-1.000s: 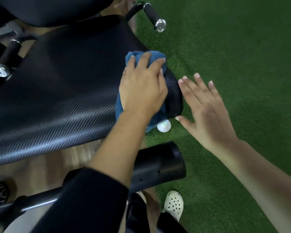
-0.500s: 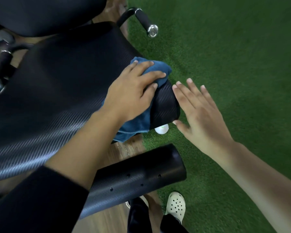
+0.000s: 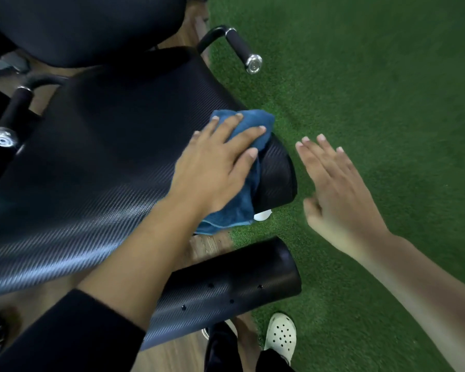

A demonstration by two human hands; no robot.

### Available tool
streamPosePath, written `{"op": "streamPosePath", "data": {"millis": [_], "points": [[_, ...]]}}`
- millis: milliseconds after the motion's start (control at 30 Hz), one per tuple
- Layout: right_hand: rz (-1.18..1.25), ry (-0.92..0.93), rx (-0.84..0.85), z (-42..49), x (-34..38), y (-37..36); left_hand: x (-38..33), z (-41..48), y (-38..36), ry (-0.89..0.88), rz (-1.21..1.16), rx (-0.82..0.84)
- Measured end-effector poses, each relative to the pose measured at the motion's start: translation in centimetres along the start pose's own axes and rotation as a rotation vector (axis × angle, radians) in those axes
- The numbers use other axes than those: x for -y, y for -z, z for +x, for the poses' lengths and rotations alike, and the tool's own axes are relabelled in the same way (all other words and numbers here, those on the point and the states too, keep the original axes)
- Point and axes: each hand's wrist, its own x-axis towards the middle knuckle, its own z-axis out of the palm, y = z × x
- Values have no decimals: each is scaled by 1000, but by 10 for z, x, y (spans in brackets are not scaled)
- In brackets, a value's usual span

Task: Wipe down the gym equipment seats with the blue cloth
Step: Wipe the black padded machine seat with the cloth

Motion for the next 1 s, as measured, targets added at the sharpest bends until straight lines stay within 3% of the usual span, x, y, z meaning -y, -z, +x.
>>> {"op": "streamPosePath", "data": {"millis": [100, 200, 267, 367, 533, 800, 867, 1000], "points": [[162, -55, -84, 15, 24, 9, 15, 7, 8, 176, -34, 25], [259, 5, -177, 38, 59, 12, 35, 9, 16, 248, -386, 43], [202, 36, -163, 53, 83, 8, 58, 2, 27, 253, -477, -39], [90, 63, -86, 75, 117, -3, 104, -23, 41, 342, -349, -90], [-90, -41, 28, 101, 139, -26, 150, -55, 49, 471, -97, 35], [-57, -144, 124, 157, 134, -29, 157, -58, 41, 473, 39, 60], [-2, -150, 120, 157, 133, -32, 159, -57, 39, 471, 49, 74], [83, 1, -70, 106, 127, -29, 160, -58, 37, 461, 60, 92]]}}
